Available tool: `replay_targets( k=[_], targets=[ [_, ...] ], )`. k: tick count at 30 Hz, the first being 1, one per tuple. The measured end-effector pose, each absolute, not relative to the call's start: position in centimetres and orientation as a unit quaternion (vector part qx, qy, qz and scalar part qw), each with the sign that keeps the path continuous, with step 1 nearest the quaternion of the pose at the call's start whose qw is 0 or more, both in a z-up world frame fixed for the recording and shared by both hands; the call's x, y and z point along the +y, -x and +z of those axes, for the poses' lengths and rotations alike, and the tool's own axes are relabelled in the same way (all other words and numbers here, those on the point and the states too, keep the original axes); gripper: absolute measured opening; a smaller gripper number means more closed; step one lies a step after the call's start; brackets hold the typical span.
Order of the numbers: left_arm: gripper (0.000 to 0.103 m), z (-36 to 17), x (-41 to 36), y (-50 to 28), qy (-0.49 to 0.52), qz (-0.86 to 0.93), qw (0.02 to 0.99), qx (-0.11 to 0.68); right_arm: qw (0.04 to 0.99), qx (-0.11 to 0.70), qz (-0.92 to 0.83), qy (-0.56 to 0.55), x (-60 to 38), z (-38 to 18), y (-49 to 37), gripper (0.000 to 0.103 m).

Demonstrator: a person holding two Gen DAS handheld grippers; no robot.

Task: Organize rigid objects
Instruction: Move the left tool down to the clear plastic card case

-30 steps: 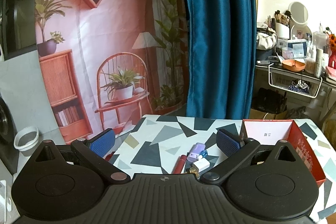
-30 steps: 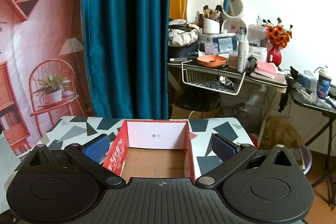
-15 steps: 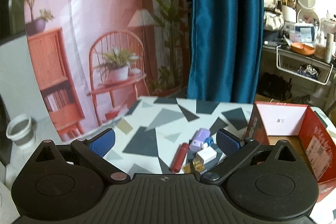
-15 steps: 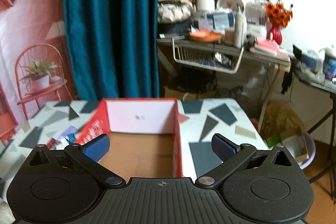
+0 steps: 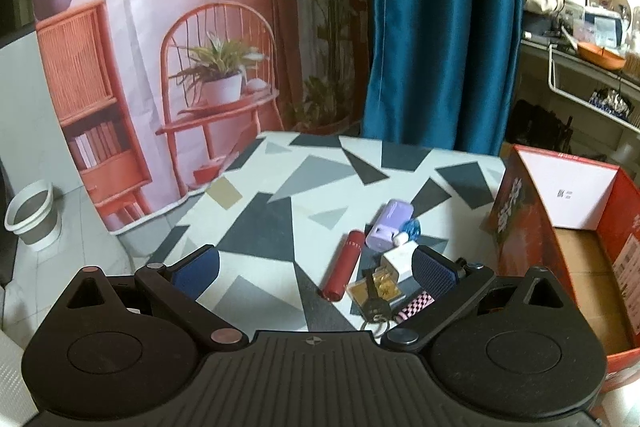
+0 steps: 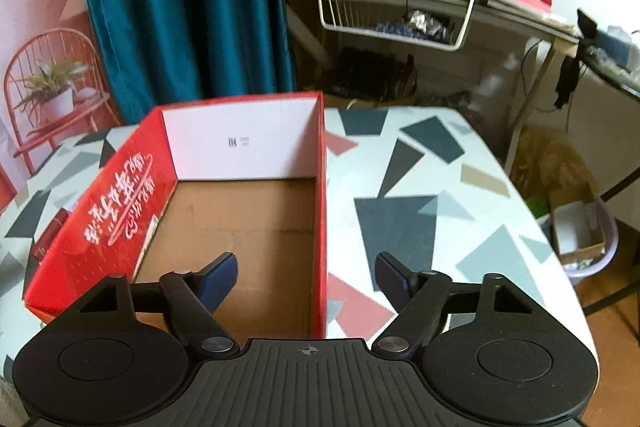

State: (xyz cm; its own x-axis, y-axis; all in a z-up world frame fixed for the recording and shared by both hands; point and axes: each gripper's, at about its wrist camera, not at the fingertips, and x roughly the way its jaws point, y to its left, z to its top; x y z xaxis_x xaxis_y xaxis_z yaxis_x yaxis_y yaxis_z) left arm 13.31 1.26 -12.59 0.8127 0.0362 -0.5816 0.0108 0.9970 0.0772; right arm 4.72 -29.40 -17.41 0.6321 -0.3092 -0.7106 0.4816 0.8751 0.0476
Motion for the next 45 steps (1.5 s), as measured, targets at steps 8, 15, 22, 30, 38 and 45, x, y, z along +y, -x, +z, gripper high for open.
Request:
replay_targets(
  k=[8,15,22,30,38,45],
  targets=[
    [0.103,-14.2,2.1,-14.2,-0.009,0.001,0.943,0.334,0.878,0.405,-0.211,-0.146,-31.0,-19.5,-5.9,0.05],
    [0.101,-15.7,2.2,-14.9,0.003,-0.01,0.935,0.354,0.865,0.431,-0.198,-0.167,-31.8,-20.6,-6.4,0.035],
    [0.097,-17.1,1.8,-15.6,0.013,-0.019,0.925,0.379,0.853,0.456,-0.189,-0.169,-31.7,-21.5,-7.0,0.03],
    [0.093,-19.2,0.8,-16.2,0.02,-0.036,0.911,0.411,0.84,0.483,-0.195,-0.149,-31.9,-21.9,-7.4,0.012],
    [0.082,-20.0,-0.6,-16.2,0.024,-0.077,0.899,0.431,0.84,0.486,-0.191,-0.145,-32.1,-21.8,-7.3,0.012],
    [0.076,-21.8,-2.5,-16.0,0.021,-0.122,0.878,0.462,0.842,0.486,-0.188,-0.141,-32.0,-21.7,-7.4,0.012]
  ],
)
